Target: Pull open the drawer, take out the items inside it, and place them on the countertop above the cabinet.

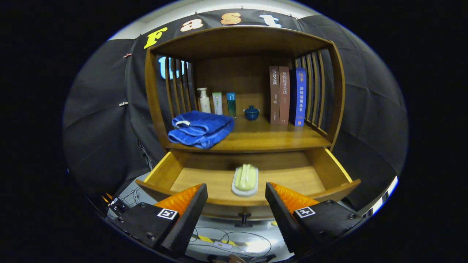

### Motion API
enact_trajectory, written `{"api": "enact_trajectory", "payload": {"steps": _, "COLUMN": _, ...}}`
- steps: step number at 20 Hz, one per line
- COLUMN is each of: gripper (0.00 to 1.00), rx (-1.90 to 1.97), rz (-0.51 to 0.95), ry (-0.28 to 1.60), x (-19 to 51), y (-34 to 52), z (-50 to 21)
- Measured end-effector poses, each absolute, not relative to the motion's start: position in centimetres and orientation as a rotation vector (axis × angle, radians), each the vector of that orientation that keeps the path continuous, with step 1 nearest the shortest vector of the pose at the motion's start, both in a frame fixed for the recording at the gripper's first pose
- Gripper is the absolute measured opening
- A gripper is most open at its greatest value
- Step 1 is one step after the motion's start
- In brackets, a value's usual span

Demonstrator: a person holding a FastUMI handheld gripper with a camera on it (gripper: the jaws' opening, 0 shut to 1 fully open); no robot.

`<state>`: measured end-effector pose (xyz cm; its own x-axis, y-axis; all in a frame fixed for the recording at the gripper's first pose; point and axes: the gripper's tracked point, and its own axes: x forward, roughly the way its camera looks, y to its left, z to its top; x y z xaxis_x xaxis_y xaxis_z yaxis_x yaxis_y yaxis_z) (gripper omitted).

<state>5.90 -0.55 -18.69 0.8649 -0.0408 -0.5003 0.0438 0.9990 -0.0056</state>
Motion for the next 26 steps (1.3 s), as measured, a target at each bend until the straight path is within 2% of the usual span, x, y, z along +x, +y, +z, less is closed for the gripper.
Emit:
{"api": "enact_trajectory", "payload": {"steps": 8, "gripper": 0.99, "rx": 0.005, "rz": -0.081, "ry": 0.765, "x": 15.8, "y": -1.8, "z": -24.4}}
{"api": "enact_trajectory", "payload": {"steps": 14, "gripper": 0.99, "rx": 0.05, "rz": -0.105, "ry": 0.996, "x": 18.7, "y": -2.7, "z": -29.4}}
{"api": "enact_trajectory", "payload": {"steps": 18, "gripper": 0.89, "rx": 0.037, "rz": -0.121, "ry": 1.103, "x": 18.7, "y": -3.2, "z": -32.3}}
{"api": "enact_trajectory", "payload": {"steps": 21, "gripper": 0.55, "rx": 0.04, "rz": -0.141, "ry": 1.133, "x": 18.7, "y": -3.5, "z": -33.4}}
{"api": "enact_trajectory", "payload": {"steps": 24, "gripper": 0.52, "rx": 0.021, "rz": -0.143, "ry": 1.184, "x": 18.0, "y": -4.0, "z": -35.0}}
{"api": "enact_trajectory", "payload": {"steps": 26, "gripper": 0.33, "rx": 0.034, "rz": -0.147, "ry": 1.198, "x": 18.0, "y": -4.2, "z": -35.3}}
